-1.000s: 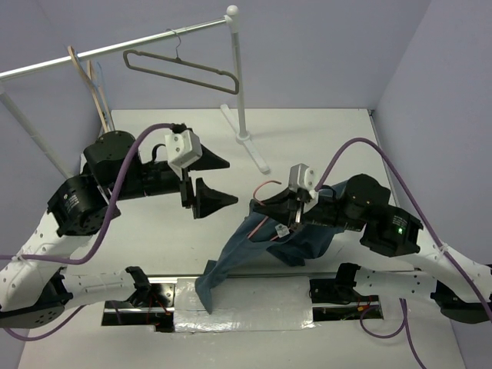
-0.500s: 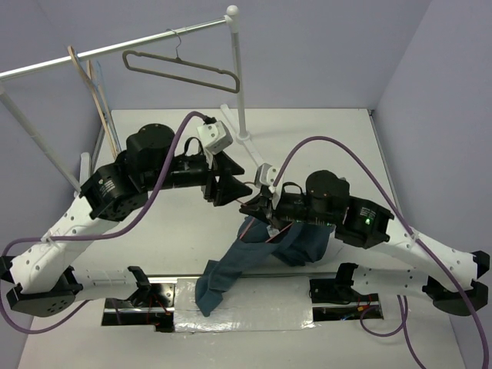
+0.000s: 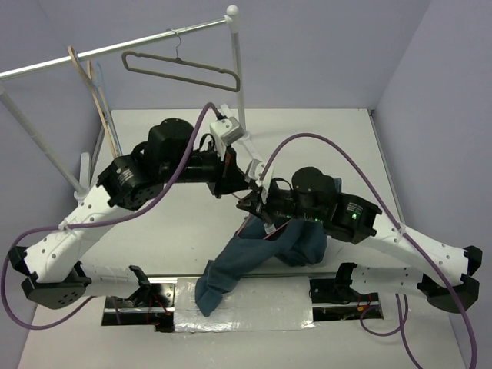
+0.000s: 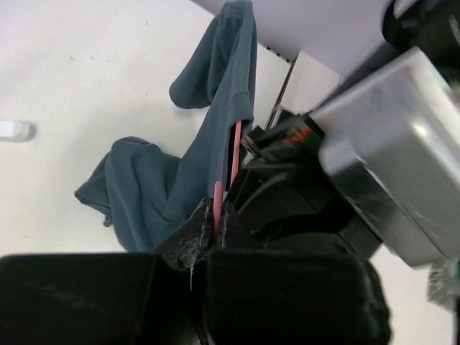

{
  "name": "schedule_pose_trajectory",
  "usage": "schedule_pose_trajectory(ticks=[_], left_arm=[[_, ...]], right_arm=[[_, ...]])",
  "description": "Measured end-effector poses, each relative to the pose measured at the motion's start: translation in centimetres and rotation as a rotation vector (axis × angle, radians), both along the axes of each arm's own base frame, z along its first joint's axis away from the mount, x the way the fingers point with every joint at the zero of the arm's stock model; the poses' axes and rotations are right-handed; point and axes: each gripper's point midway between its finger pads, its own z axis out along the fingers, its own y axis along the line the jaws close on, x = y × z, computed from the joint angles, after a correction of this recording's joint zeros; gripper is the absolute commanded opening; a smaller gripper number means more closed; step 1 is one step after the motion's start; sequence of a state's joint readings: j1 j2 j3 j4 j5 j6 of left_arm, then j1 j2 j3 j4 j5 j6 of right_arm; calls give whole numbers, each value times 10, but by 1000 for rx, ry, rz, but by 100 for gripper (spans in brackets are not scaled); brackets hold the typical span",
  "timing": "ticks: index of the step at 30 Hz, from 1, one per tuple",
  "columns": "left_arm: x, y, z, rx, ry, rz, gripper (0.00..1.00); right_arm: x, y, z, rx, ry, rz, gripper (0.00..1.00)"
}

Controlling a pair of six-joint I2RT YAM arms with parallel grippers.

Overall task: Place the t-shirt on the hanger
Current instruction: Place the hanger at the clothesline.

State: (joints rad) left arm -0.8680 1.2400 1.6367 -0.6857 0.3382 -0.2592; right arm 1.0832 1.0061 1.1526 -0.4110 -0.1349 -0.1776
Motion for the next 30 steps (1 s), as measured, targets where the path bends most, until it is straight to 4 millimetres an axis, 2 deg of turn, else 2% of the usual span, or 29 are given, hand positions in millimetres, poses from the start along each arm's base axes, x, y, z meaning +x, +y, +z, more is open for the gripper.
schedule_pose_trajectory(ticks=[2,3,5,8,11,15,20,26,30], left_arm=[[6,-3,1,-13,57,16,0],[9,-6,1,-21,84,20,0],[19,-12,-2,-33,134,41,0],[28,-19,-11,-31,195,73,0],[36,-20,-9,-58,226,113,0],[55,-14,2,-117,243,217,0],[78,-4,14,-191,247,360,0],[98,2,23,-250,238,481,0],[110,1,22,-265,231,527,0]], right_arm=[[4,-2,1,4,0,-23,18],[6,-3,2,5,3,-36,32],[11,-6,2,7,6,-67,44],[14,-13,10,30,-1,-105,51],[16,-30,26,81,-20,-171,60],[24,-58,49,169,-27,-307,64],[48,-86,55,245,48,-568,65],[75,-95,48,266,153,-819,65],[79,-90,28,236,202,-889,68]])
